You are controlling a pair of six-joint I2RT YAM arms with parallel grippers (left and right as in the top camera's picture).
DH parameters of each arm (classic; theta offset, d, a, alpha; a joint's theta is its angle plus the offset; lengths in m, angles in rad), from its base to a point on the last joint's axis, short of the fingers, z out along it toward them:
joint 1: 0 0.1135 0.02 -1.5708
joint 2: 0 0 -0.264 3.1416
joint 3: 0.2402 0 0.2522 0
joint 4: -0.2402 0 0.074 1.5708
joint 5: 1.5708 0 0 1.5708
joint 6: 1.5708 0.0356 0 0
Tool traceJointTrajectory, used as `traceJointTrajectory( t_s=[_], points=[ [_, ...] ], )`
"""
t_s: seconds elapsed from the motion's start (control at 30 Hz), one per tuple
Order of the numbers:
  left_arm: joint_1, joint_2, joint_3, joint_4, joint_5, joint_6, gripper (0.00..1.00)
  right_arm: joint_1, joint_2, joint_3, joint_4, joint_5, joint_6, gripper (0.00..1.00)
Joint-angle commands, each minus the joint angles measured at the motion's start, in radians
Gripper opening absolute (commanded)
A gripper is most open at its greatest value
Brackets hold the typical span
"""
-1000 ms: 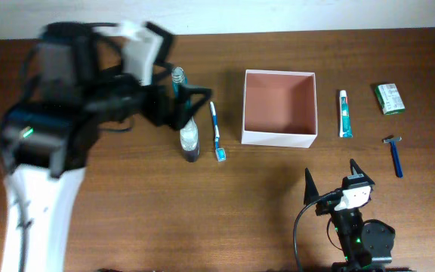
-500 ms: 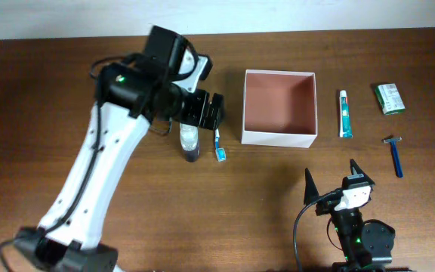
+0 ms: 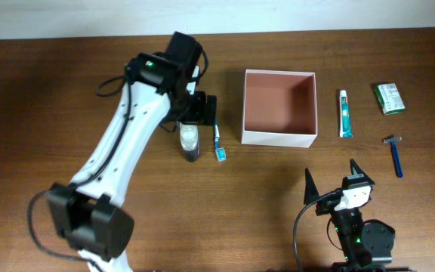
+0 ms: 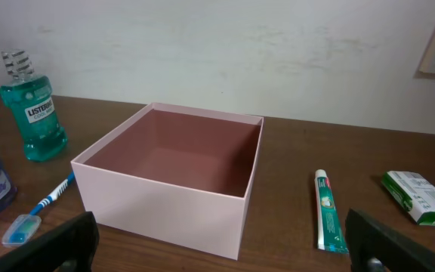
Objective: Pack container
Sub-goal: 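Move the left gripper over the clear soap pump bottle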
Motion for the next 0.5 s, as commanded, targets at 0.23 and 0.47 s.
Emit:
traceJointTrajectory(
  t_s=[0.23,0.47],
  points=[
    [0.001,0.148,0.013,-0.014,-0.025,-0.045,0.99,0.010,-0.008,-0.005,-0.006,-0.005,0.008,0.99],
    [0.001,0.163,0.013,-0.036,-0.040,-0.105,0.99,0.010,-0.008,-0.005,-0.006,-0.005,0.008,0.99]
  ],
)
